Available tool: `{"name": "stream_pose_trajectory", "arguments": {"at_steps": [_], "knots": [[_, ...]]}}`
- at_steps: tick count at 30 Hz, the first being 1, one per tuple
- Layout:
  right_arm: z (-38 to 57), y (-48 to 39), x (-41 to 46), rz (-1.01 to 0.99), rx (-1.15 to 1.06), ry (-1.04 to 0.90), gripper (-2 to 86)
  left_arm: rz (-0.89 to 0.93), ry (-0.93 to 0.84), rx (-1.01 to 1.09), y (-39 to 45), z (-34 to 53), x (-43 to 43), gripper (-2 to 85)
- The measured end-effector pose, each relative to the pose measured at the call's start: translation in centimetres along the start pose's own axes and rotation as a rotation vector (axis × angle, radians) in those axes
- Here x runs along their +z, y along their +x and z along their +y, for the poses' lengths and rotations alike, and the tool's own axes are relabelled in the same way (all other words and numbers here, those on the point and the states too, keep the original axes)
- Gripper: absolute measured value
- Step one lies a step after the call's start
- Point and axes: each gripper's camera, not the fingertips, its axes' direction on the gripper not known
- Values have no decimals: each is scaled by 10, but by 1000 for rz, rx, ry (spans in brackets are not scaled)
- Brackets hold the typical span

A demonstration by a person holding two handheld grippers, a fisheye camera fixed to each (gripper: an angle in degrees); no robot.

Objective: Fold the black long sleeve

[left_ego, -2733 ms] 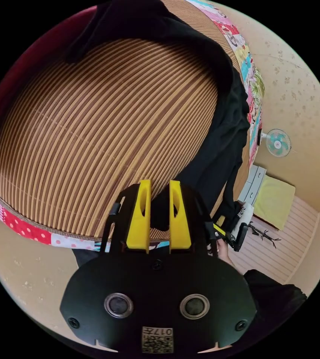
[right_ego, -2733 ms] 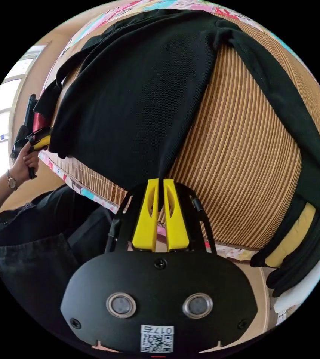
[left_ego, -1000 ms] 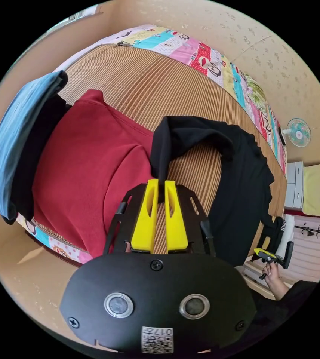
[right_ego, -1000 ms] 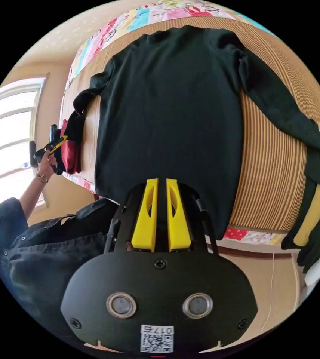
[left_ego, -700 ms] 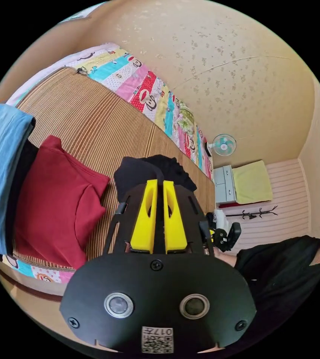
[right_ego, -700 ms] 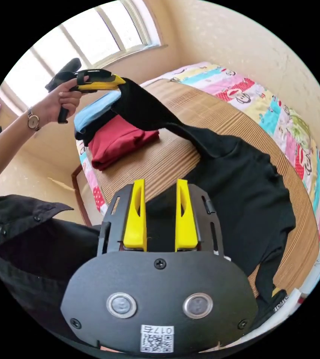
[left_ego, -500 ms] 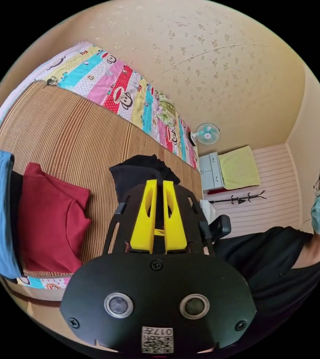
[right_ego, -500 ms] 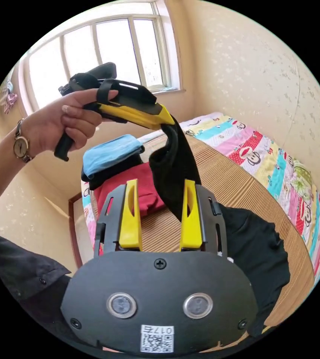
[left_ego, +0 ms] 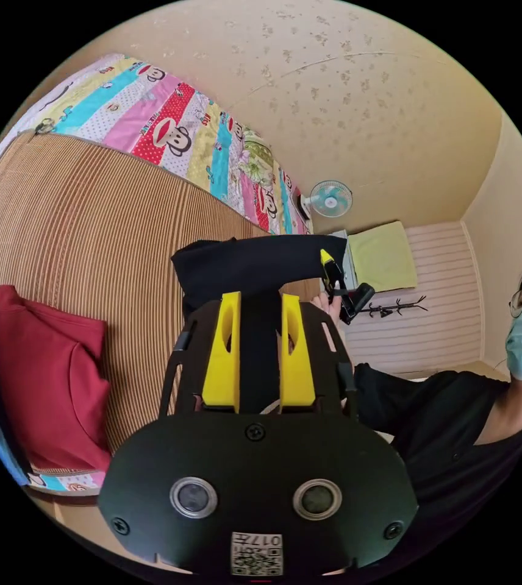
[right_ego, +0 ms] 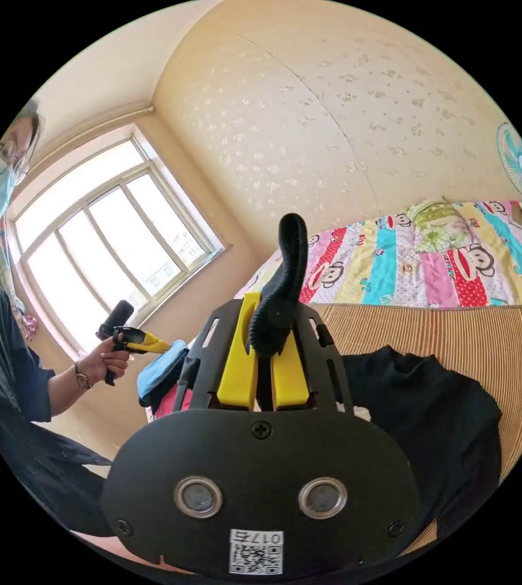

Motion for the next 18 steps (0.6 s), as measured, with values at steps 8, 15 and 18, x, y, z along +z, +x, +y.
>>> {"name": "stream_pose_trajectory", "arguments": {"at_steps": [8, 15, 18], "knots": [[111, 228, -65, 341, 341, -110, 7, -113, -171, -107, -86, -38, 174, 103], [136, 298, -84, 286, 439, -118, 69, -333, -27, -101, -127, -103, 235, 137], [138, 310, -109, 299, 477, -62, 85, -404, -9, -94, -140, -121, 256, 106]]}}
